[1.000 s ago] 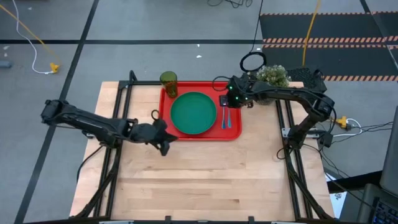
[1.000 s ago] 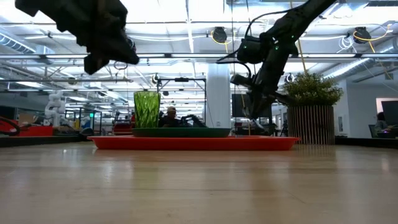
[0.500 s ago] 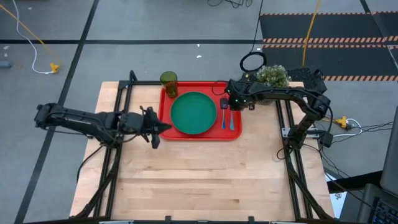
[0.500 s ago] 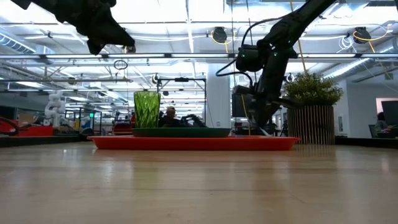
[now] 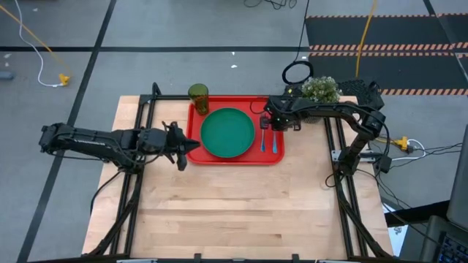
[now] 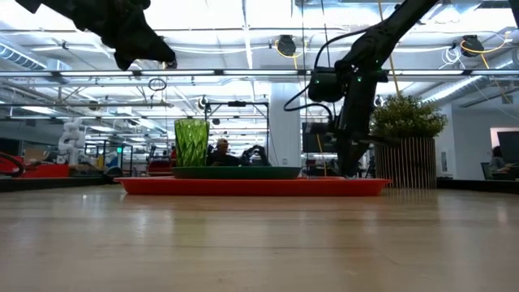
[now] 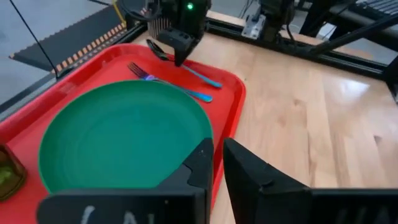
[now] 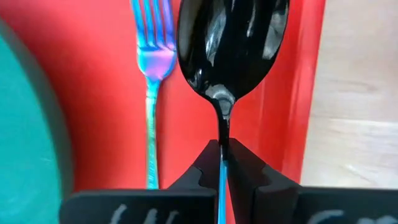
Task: Pick and place plate/cup/fork/spoon on tray
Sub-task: Put the blue spoon on the orange serving tray to the right of the blue fork
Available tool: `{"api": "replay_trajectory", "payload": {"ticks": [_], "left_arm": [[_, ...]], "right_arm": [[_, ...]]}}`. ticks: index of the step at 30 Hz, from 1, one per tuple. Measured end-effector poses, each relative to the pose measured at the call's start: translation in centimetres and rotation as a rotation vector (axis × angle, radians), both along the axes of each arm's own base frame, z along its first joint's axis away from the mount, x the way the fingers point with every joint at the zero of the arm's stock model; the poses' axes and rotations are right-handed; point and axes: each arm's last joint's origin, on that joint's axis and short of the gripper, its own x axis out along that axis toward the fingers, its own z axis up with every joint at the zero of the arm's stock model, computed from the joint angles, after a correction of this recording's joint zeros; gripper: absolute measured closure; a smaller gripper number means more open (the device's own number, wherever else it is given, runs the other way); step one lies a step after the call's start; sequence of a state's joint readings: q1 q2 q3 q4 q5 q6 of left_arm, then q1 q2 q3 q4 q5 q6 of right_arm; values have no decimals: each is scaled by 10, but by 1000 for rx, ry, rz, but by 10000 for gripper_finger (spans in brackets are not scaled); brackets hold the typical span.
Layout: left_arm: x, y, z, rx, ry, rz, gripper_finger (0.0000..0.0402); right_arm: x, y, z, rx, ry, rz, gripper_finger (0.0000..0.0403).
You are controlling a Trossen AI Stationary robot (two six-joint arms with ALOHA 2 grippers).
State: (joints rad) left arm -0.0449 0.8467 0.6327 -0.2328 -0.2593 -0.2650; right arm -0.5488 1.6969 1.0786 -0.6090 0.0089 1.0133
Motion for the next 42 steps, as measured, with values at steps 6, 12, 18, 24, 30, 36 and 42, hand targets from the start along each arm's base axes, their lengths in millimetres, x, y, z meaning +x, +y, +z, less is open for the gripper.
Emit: {"api": "replay_trajectory", "payload": {"ticks": [6,12,18,24,30,36,42], "left_arm": [[-1,0,1,22,-2,-10,353],[-2,0,1,24,-2,-11,353],[-2,0,1,24,0,-11,353],[-2,0,1,24,0,-9,353],[-2,2,1,25,0,3,353],[-2,5,1,24,0,20,353],[-2,5,1,18,-1,19,353]], "right_arm": [[-6,4,-11,20,9,-24,403],[-6,4,-15,8,-24,-45,403],[-4,0,-14,-3,-58,-78,403],[-6,-4,-14,-26,-56,-96,403],[-3,-7,-15,-54,-74,-78,403],[0,-8,-26,-37,-58,-72,392],[0,-8,-26,-37,-58,-75,384]]}}
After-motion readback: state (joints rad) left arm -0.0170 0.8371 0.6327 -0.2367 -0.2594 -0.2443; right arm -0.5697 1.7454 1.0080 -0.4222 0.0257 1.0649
